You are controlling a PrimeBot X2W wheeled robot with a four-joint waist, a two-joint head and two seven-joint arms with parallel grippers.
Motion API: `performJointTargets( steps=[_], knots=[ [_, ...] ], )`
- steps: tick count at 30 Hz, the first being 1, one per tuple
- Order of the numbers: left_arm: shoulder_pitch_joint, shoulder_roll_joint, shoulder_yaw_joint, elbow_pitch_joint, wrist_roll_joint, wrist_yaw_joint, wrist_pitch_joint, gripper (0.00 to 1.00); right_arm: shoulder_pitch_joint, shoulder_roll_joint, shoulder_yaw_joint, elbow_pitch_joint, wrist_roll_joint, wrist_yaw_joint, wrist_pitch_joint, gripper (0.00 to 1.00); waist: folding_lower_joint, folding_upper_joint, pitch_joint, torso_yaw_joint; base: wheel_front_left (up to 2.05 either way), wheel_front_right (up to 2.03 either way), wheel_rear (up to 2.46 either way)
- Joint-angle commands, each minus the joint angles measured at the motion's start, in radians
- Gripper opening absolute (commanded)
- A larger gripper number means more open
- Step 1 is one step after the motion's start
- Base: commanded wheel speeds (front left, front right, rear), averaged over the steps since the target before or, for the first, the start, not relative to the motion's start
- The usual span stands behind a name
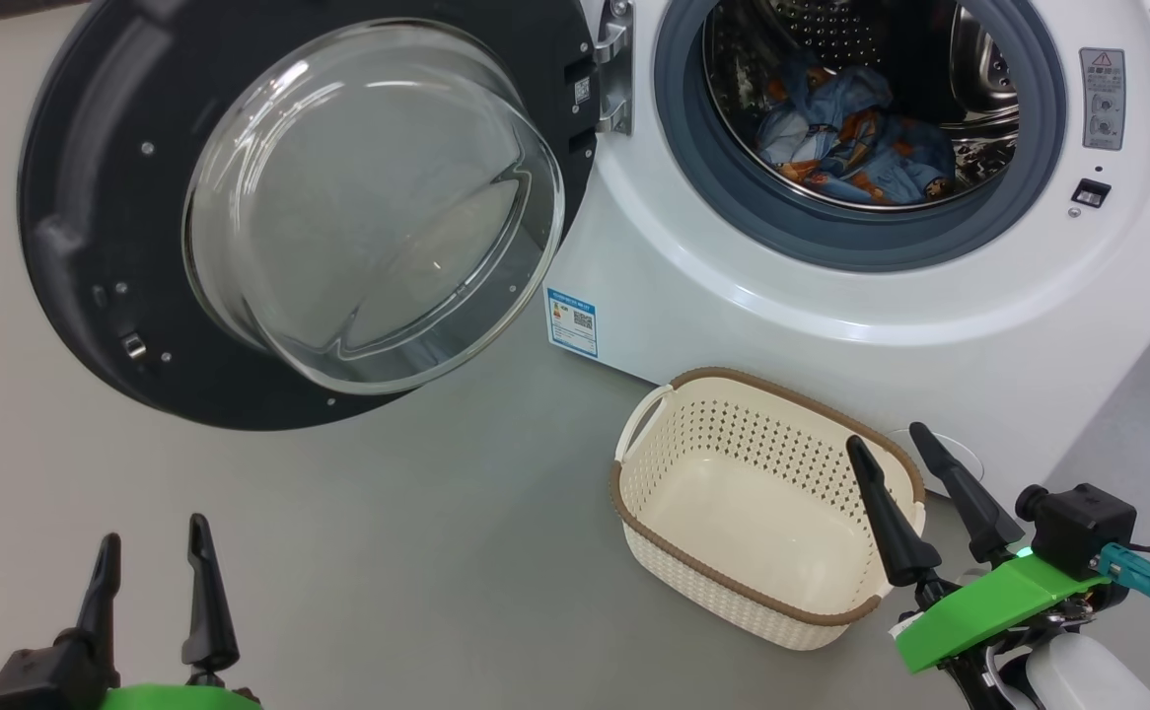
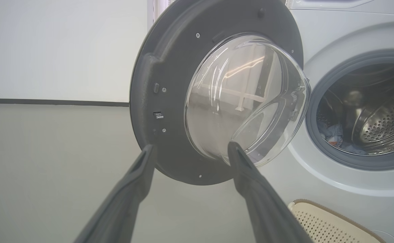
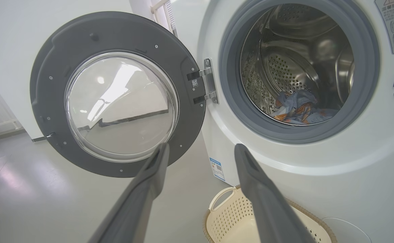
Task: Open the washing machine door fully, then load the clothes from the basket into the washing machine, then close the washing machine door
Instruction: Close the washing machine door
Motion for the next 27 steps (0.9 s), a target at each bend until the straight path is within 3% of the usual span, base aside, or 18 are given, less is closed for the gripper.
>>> performJointTargets(
  steps=[1, 10, 11, 12, 20, 27],
  knots=[
    [-0.018, 0.014, 0.037, -0.031, 0.012, 0.001, -0.007, 1.00, -0.018, -0.012, 0.007, -0.019, 0.007, 0.007, -0.008, 1.00, 0.0000, 0.0000, 0.000, 0.000, 0.00, 0.00, 0.00],
    [-0.020, 0.013, 0.040, -0.031, 0.012, -0.001, -0.007, 1.00, -0.014, -0.014, 0.003, -0.024, 0.006, 0.007, -0.008, 1.00, 0.0000, 0.0000, 0.002, 0.000, 0.00, 0.00, 0.00],
    [-0.021, 0.012, 0.041, -0.031, 0.010, -0.002, -0.007, 0.75, -0.013, -0.014, 0.003, -0.024, 0.006, 0.007, -0.008, 1.00, 0.0000, 0.0000, 0.003, 0.000, 0.00, 0.00, 0.00],
    [-0.026, 0.015, 0.044, -0.042, 0.009, -0.009, -0.007, 0.00, -0.013, -0.015, 0.003, -0.025, 0.006, 0.007, -0.008, 1.00, 0.0000, 0.0000, 0.005, 0.000, 0.00, 0.00, 0.00],
    [-0.081, 0.055, 0.107, -0.158, -0.014, -0.049, -0.007, 0.00, -0.017, -0.030, 0.012, -0.025, 0.007, 0.007, -0.008, 1.00, 0.0000, 0.0000, 0.012, 0.002, 0.00, 0.00, 0.00],
    [-0.221, 0.168, 0.164, -0.270, -0.064, -0.094, -0.007, 0.00, -0.024, -0.054, 0.027, -0.023, 0.011, 0.007, -0.008, 1.00, 0.0000, 0.0000, 0.021, -0.002, 0.00, 0.00, 0.00]
  ],
)
